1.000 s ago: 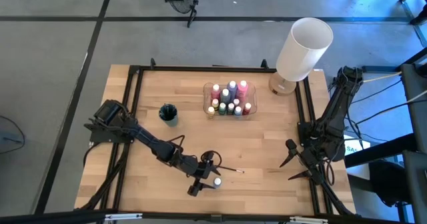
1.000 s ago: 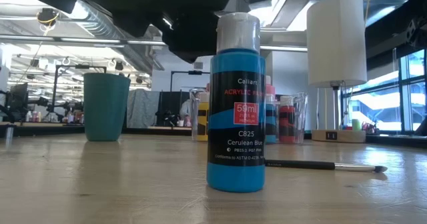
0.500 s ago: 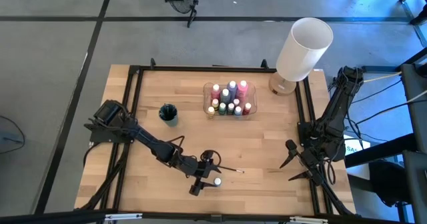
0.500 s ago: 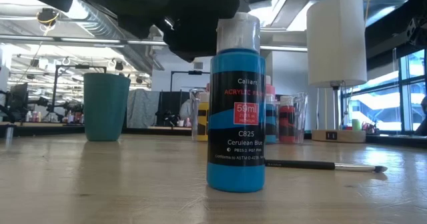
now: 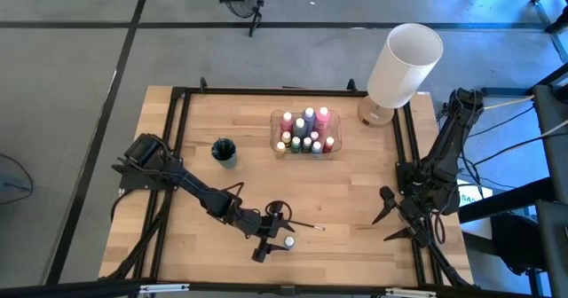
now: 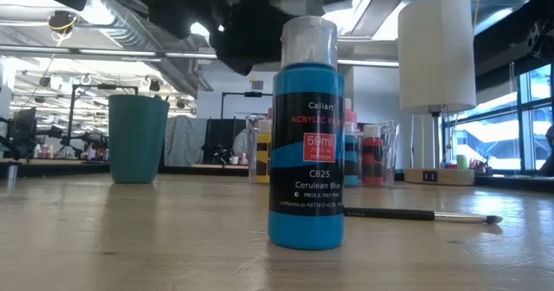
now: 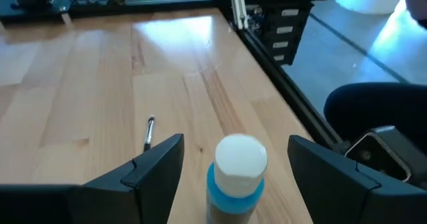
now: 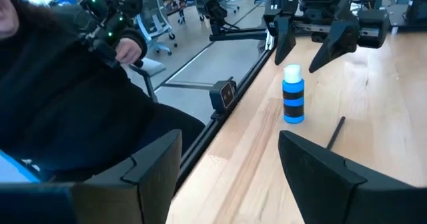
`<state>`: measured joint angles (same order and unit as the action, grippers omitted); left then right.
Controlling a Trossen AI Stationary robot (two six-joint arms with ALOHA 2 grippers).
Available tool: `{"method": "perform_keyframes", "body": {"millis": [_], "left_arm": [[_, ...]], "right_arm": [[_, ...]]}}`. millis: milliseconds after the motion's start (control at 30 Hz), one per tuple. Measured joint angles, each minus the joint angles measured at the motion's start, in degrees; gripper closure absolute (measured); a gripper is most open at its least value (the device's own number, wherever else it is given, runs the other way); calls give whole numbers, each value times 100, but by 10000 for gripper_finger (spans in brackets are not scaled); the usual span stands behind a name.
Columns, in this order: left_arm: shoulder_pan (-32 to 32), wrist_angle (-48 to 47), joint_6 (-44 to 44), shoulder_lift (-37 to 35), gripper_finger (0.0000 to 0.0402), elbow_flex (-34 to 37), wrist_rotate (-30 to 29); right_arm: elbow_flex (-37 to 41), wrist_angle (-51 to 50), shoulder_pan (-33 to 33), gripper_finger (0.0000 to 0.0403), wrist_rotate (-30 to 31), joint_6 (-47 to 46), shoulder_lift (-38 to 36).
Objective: Pick & Place Paint Supplies
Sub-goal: Put the blue paint bottle into the transparent bin
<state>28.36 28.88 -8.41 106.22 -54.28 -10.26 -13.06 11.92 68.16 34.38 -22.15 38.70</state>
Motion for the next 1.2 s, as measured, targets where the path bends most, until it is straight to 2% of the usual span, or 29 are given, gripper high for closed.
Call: {"method": "perform_keyframes", "body": {"millis": [600,933,1200], "left_arm": [[92,-39,64,24,137,0,-215],[66,-91,215,24,137,0,-278],[92,-186,162,21,137,0,-226]], "right_arm": [[0,928,2,151,4,32,504],[0,1988,0,151,1,6,1032],[0,2058,1,151,-1,32,1234]]}}
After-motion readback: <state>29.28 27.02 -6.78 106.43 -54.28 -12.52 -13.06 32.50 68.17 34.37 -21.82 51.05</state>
